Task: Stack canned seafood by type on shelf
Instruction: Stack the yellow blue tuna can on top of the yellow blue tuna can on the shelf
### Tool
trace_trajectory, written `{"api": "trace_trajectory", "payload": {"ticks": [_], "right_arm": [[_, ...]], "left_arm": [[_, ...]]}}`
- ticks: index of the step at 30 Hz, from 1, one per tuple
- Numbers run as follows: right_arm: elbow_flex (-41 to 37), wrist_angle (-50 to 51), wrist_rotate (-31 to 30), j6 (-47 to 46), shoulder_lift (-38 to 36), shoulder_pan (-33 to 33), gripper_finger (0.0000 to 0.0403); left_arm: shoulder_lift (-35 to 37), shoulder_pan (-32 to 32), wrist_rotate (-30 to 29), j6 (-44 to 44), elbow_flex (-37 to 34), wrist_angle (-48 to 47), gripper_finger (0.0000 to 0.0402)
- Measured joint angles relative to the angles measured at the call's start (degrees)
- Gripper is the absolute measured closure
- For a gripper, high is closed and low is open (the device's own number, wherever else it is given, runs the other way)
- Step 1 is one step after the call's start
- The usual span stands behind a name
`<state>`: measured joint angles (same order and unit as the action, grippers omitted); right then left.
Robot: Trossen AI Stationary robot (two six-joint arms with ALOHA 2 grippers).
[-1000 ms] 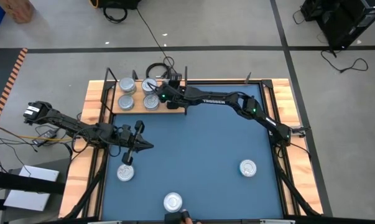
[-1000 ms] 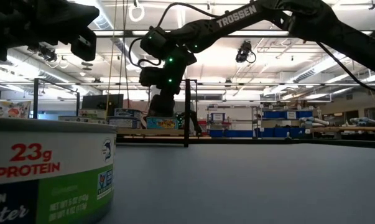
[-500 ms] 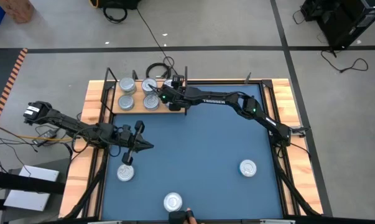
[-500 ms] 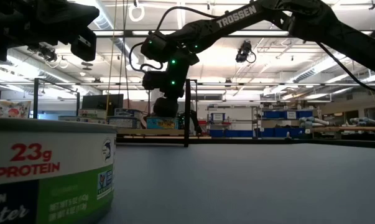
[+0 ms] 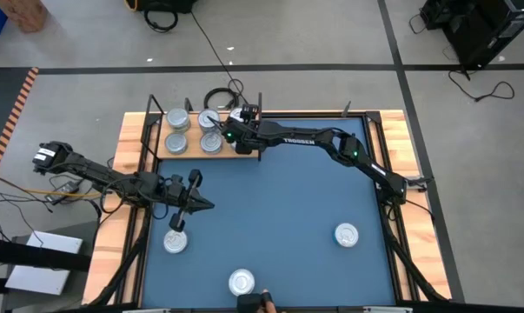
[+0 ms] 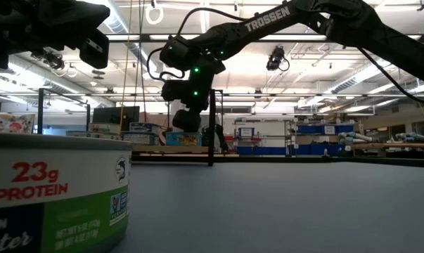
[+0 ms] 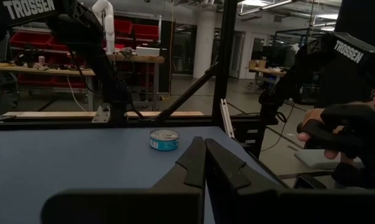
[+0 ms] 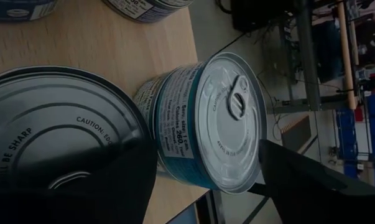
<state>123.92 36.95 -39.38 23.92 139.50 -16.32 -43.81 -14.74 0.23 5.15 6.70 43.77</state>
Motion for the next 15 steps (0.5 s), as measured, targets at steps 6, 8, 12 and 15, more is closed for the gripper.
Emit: {"api": "trace_trajectory", "payload": {"ticks": [6, 8, 12, 15], "right_arm": [[0.00, 0.00, -0.15, 0.07, 0.00, 0.00, 0.0117], [0.00, 0.02, -0.15, 0.08, 0.00, 0.00, 0.0119], [0.00, 0.02, -0.15, 0.20, 0.00, 0.11, 0.0119], [0.41, 0.75, -0.15, 0.20, 0.00, 0.24, 0.0119]], "left_arm": [[0.00, 0.00, 0.07, 0.00, 0.00, 0.02, 0.0390], [0.00, -0.01, 0.07, 0.02, 0.00, 0.00, 0.0390], [0.00, 0.00, 0.09, 0.02, 0.00, 0.02, 0.0390], [0.00, 0.00, 0.09, 0.02, 0.00, 0.04, 0.0390]]}}
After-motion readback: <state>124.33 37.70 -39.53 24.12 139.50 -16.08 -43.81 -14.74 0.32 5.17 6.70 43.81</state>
